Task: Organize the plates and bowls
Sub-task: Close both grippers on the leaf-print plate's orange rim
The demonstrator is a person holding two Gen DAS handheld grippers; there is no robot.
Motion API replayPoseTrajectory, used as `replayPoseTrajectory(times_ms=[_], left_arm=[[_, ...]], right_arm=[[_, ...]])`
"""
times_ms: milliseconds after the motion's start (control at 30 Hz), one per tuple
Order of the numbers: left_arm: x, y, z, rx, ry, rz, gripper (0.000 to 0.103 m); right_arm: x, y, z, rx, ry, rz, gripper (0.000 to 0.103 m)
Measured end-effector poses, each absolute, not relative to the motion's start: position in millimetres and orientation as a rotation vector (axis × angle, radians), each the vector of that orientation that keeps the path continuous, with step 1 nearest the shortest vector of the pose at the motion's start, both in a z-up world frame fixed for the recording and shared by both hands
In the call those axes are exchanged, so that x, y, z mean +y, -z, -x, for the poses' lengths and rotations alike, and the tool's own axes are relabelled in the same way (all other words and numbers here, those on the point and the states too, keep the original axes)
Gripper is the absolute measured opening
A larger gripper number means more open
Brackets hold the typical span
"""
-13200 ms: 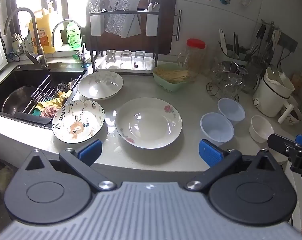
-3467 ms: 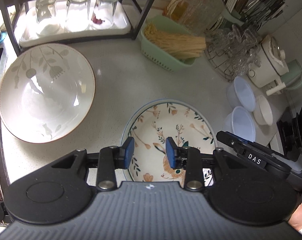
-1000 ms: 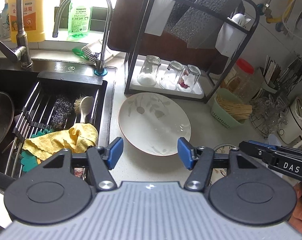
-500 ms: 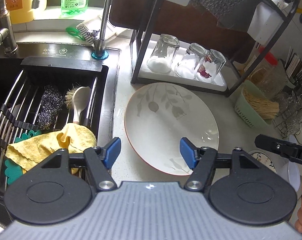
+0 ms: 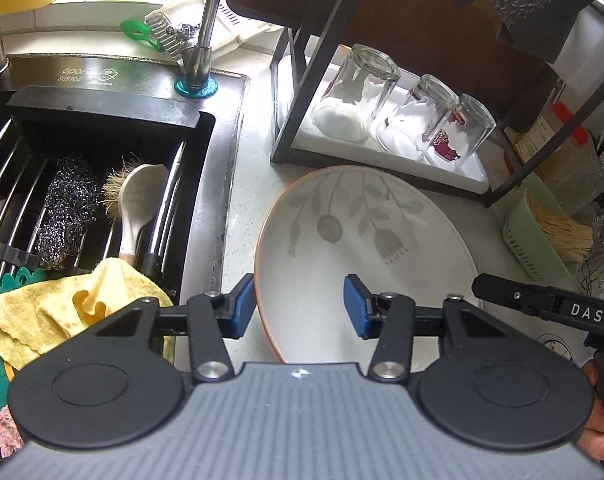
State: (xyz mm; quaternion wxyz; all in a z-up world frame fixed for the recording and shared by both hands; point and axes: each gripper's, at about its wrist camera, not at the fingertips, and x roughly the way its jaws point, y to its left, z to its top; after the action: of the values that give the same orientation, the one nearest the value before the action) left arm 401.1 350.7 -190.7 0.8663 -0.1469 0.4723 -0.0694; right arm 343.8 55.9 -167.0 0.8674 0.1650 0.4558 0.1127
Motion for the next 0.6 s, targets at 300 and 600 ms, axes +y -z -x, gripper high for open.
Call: replayPoseTrajectory(times_ms=[300, 600], left_arm=[[355.2, 204.2, -420.2, 0.997, 0.172, 0.330, 0.037], [366.5, 206.4, -429.4, 1.016, 0.192, 0.421, 0.038]], right_arm=[[61.9, 184.4, -369.9, 1.000, -0.263, -0.374, 0.016], [59.2, 185.0, -370.3, 1.023, -0.299, -0.416, 0.017]])
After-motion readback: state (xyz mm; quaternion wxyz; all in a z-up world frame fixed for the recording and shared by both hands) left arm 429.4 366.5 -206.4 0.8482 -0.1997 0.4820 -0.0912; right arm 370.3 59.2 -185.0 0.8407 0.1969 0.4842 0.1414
